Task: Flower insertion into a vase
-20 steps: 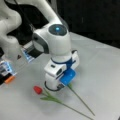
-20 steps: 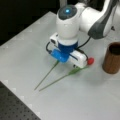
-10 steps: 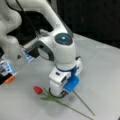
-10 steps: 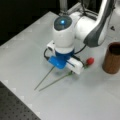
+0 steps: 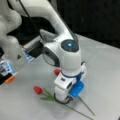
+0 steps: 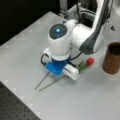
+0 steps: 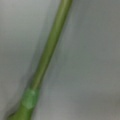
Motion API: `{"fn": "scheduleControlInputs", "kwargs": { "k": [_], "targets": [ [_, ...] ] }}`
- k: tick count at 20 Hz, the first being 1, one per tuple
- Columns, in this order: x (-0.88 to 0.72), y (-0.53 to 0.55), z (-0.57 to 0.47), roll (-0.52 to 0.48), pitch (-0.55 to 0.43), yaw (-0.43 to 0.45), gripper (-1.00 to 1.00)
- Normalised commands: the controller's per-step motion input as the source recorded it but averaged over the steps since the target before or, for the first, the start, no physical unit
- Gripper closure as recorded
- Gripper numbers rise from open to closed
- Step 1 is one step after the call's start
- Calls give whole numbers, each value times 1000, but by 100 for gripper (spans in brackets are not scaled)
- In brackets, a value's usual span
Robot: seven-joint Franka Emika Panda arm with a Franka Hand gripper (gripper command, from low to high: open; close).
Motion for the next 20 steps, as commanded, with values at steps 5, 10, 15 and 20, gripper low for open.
{"fn": "scheduleControlInputs", "kwargs": {
  "k": [5,10,15,20],
  "targets": [
    [147,11,-1,-119,20,118,-100],
    [143,24,-21,-103,10,99,-100],
    [155,56,-51,-90,7,86,-100],
    [154,38,-45,-60,33,57,-100]
  ]
}}
